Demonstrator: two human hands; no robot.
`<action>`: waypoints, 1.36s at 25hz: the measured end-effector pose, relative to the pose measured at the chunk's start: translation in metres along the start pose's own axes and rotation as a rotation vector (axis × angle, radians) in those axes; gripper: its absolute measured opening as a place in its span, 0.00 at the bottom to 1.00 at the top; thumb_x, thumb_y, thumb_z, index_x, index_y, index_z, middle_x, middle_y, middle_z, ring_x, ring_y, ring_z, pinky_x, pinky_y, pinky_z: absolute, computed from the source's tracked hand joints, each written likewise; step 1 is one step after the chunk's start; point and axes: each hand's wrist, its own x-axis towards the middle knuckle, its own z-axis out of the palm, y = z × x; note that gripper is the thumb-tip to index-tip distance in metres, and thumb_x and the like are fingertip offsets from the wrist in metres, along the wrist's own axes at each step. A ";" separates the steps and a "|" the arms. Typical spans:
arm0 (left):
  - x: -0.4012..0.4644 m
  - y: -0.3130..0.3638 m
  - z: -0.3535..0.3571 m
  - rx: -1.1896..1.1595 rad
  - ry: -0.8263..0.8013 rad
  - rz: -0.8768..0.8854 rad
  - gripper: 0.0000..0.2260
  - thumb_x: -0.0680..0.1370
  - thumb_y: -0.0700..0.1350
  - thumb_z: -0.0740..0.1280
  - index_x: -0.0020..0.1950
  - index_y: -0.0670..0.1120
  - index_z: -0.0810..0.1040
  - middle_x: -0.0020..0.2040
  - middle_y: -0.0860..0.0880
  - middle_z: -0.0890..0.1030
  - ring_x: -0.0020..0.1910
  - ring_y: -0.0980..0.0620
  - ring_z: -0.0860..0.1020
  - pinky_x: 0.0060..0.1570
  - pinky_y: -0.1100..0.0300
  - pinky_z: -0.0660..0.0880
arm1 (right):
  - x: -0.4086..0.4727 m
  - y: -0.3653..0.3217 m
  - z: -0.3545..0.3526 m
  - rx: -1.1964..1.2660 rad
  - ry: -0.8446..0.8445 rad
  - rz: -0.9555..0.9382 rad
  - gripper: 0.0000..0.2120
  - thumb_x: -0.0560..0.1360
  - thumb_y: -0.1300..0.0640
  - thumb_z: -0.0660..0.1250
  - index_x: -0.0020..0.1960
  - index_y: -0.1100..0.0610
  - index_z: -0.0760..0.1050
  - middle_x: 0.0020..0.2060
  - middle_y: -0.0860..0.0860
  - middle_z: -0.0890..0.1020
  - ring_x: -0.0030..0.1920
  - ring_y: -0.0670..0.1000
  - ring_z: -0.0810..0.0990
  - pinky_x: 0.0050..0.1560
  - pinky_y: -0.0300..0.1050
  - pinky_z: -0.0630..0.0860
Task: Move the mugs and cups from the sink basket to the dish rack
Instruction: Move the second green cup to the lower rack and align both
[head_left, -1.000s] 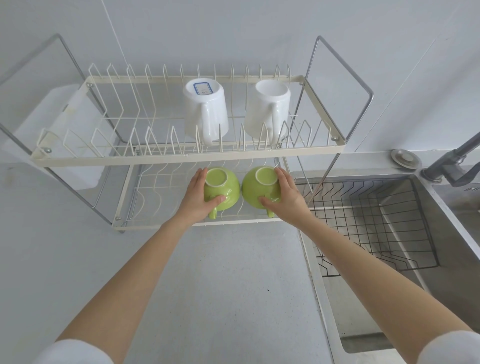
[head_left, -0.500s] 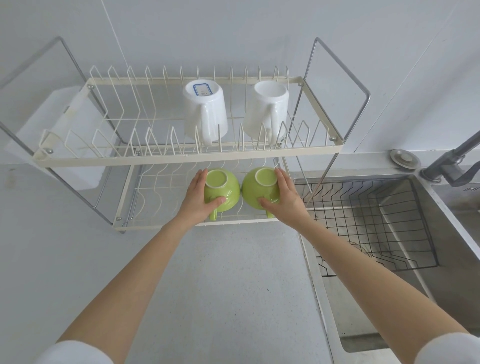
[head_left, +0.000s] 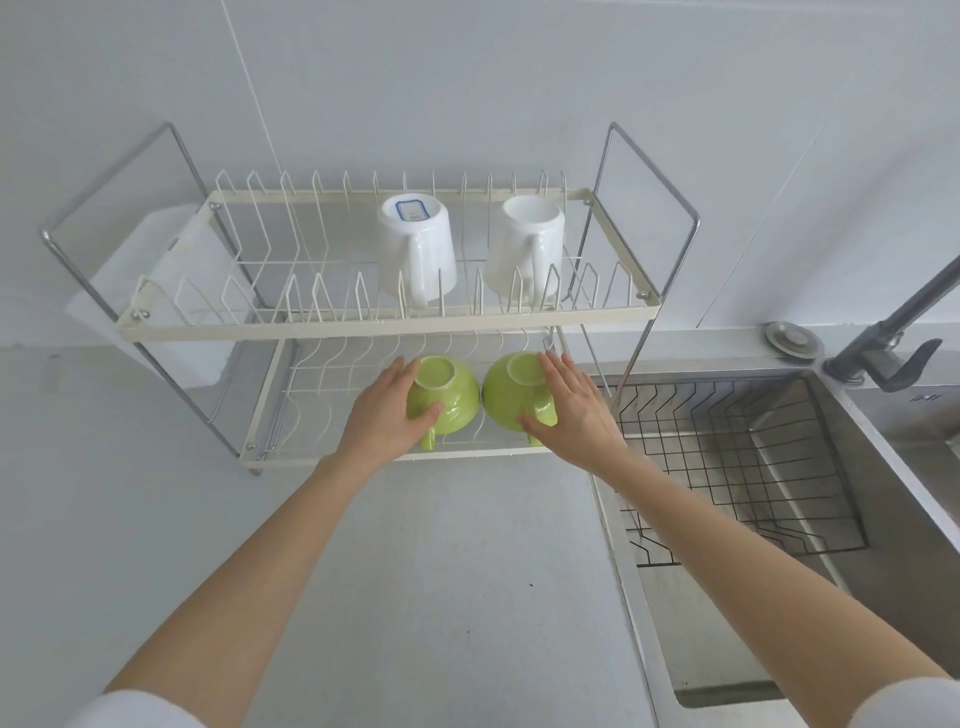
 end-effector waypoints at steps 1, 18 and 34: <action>-0.004 0.003 -0.003 0.068 0.020 0.019 0.29 0.74 0.52 0.63 0.72 0.46 0.58 0.75 0.43 0.57 0.73 0.45 0.58 0.70 0.49 0.59 | -0.003 -0.002 -0.004 -0.028 -0.003 -0.016 0.37 0.74 0.46 0.63 0.75 0.55 0.48 0.76 0.52 0.53 0.76 0.51 0.47 0.75 0.48 0.46; -0.102 0.079 -0.098 0.295 0.233 0.180 0.24 0.74 0.55 0.62 0.69 0.50 0.65 0.69 0.50 0.71 0.66 0.48 0.70 0.60 0.56 0.67 | -0.064 -0.077 -0.107 -0.162 0.169 -0.429 0.32 0.73 0.44 0.63 0.73 0.52 0.57 0.73 0.48 0.64 0.74 0.48 0.58 0.74 0.43 0.51; -0.009 0.110 -0.186 0.406 0.191 0.184 0.23 0.77 0.53 0.57 0.71 0.48 0.61 0.72 0.49 0.65 0.69 0.46 0.66 0.64 0.51 0.65 | 0.039 -0.093 -0.192 -0.157 0.078 -0.296 0.29 0.76 0.48 0.60 0.74 0.52 0.55 0.75 0.50 0.59 0.73 0.52 0.59 0.70 0.48 0.61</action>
